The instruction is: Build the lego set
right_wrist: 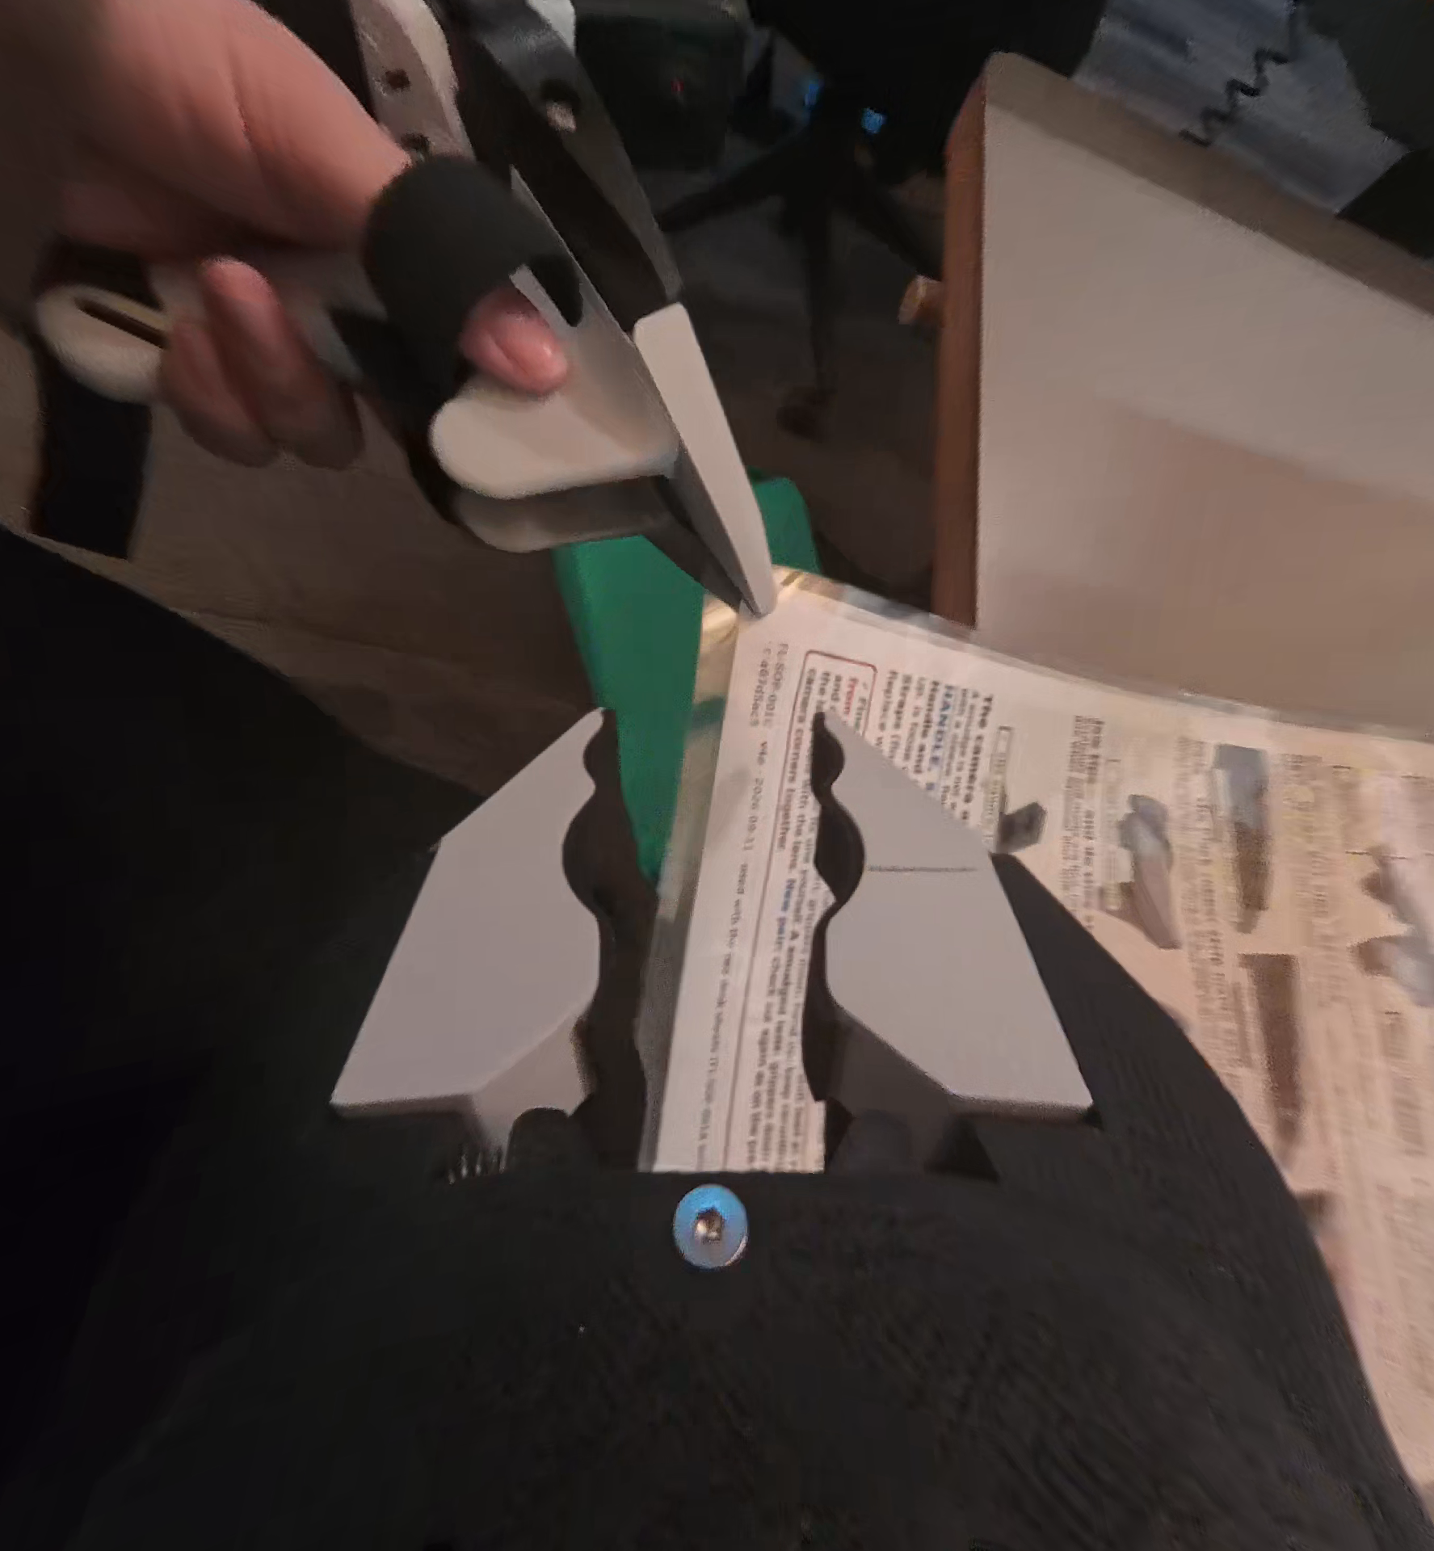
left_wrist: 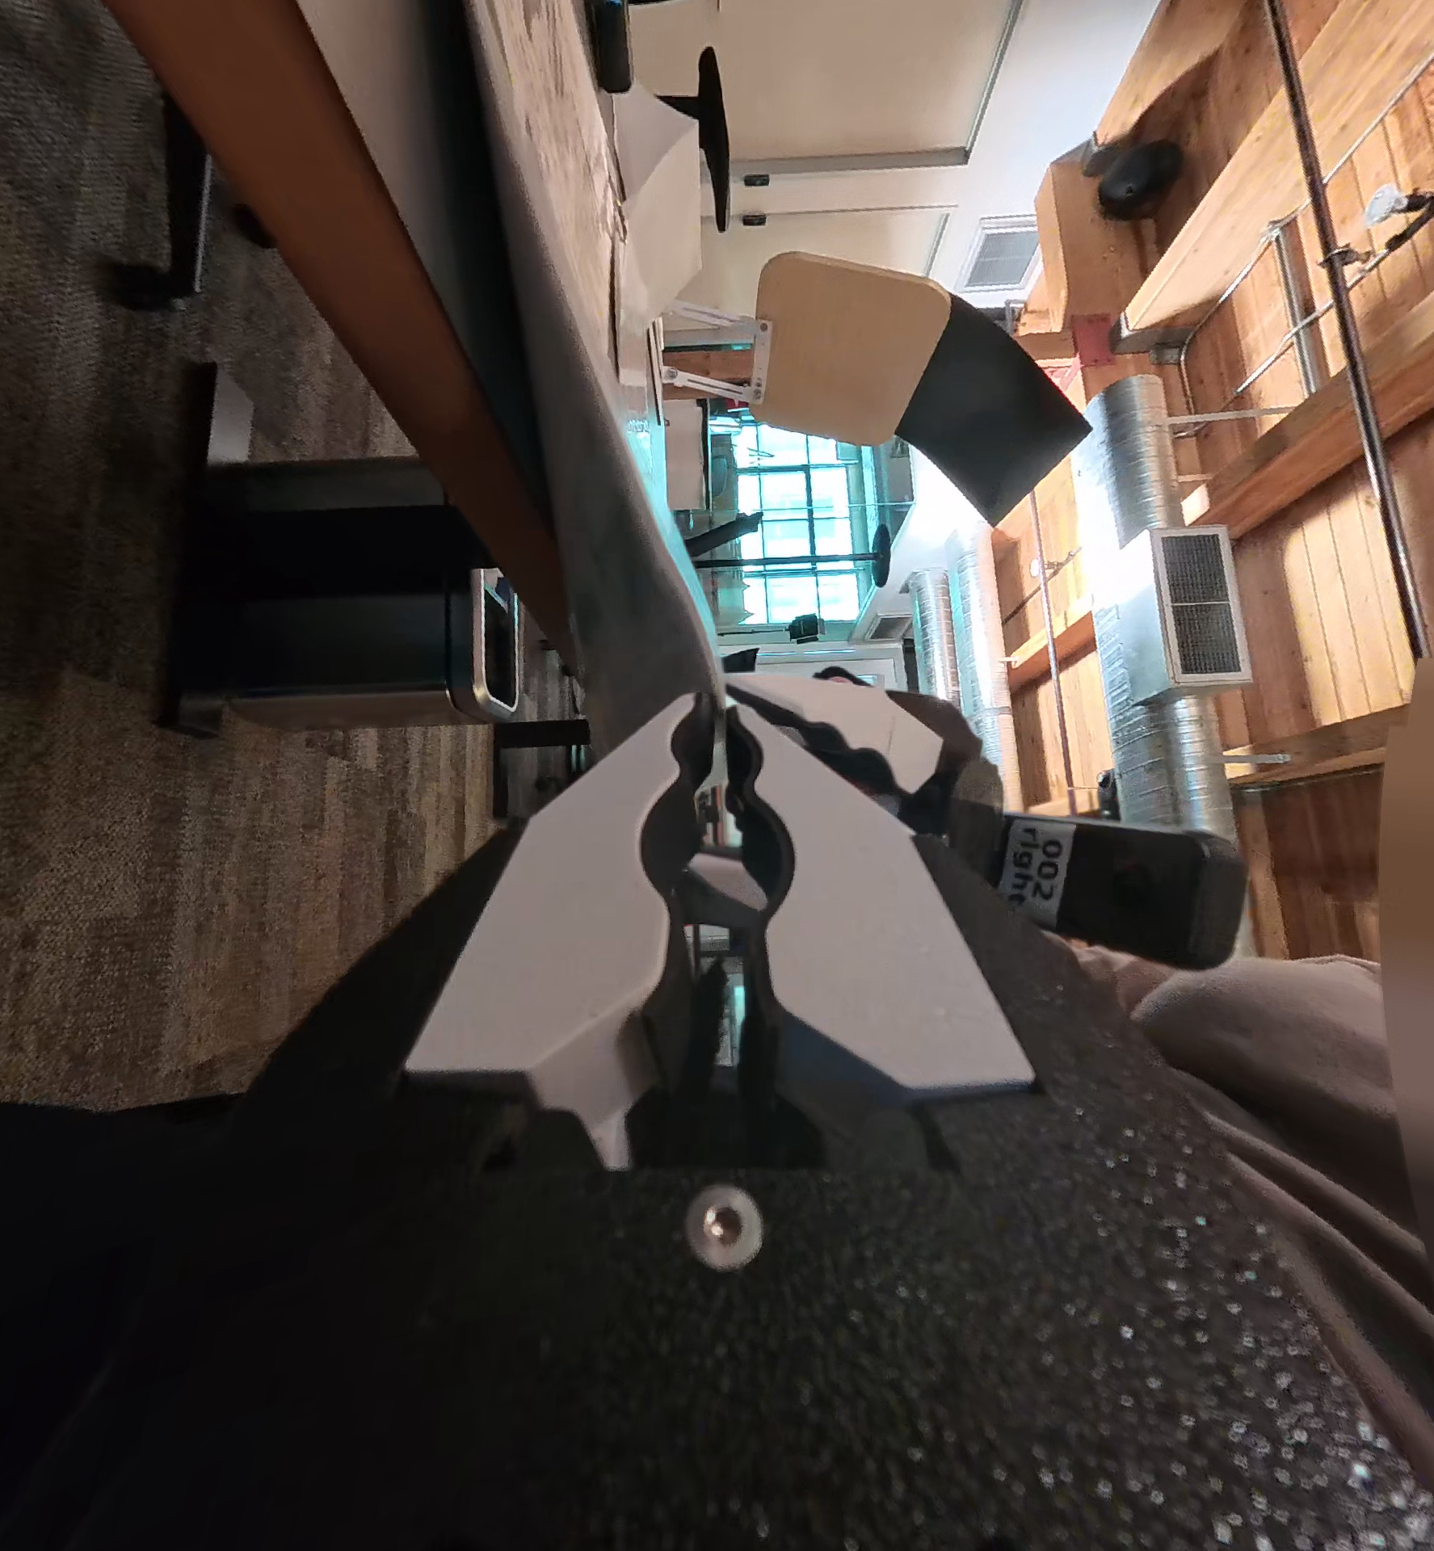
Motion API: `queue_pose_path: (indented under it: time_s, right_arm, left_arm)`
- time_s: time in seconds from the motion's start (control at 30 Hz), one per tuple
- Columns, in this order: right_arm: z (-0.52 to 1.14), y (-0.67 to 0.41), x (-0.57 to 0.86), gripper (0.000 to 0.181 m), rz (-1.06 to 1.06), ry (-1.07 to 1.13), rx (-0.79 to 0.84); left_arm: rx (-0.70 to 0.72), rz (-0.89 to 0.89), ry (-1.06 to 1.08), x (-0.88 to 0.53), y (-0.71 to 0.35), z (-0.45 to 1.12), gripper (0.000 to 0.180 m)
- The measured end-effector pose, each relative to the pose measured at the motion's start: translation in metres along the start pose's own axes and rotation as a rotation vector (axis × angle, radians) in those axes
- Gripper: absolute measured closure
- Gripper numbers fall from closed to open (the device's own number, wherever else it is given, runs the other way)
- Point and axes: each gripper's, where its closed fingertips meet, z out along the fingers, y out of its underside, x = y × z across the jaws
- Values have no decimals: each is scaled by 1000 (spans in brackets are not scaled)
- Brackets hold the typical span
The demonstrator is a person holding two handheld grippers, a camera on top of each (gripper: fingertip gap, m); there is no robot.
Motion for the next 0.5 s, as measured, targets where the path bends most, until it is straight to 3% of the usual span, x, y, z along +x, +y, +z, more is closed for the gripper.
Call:
queue_pose_path:
  time_s: [0.17, 0.37, 0.5]
  right_arm:
    - [7, -1, 3, 174, -62, 53, -51]
    - [0, 1, 9, 181, 115, 4, -18]
    - [-3, 3, 12, 181, 237, -31, 2]
  left_arm:
    - [8, 7, -2, 1, -1, 3, 174]
    - [78, -20, 79, 10, -7, -2, 145]
    - [61, -11, 57, 7, -4, 1, 144]
